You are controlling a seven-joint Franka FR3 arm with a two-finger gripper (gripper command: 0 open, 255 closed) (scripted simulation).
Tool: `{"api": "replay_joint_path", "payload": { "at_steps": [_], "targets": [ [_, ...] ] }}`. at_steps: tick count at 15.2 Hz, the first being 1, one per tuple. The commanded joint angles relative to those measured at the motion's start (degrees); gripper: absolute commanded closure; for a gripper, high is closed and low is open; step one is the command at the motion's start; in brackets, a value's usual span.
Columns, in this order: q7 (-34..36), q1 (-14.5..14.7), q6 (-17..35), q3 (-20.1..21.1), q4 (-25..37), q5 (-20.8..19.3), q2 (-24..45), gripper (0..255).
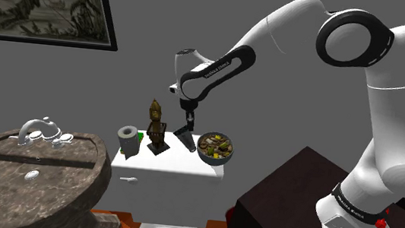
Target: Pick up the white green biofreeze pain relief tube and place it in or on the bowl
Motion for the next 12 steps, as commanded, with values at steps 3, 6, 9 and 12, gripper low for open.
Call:
{"api": "replay_joint_path", "payload": {
  "at_steps": [3,6,9,12],
  "targets": [
    [-0.2,-0.1,-2.2,0.2,0.3,0.3,-1.9,255],
    [-0.3,-0.1,-4.0,0.3,0.7,0.4,-3.2,255],
    [-0.5,-0.2,-5.7,0.4,1.2,0.6,-4.5,255],
    [-0.6,-0.2,-7.5,0.4,1.9,0.8,-5.7,255]
  ]
}}
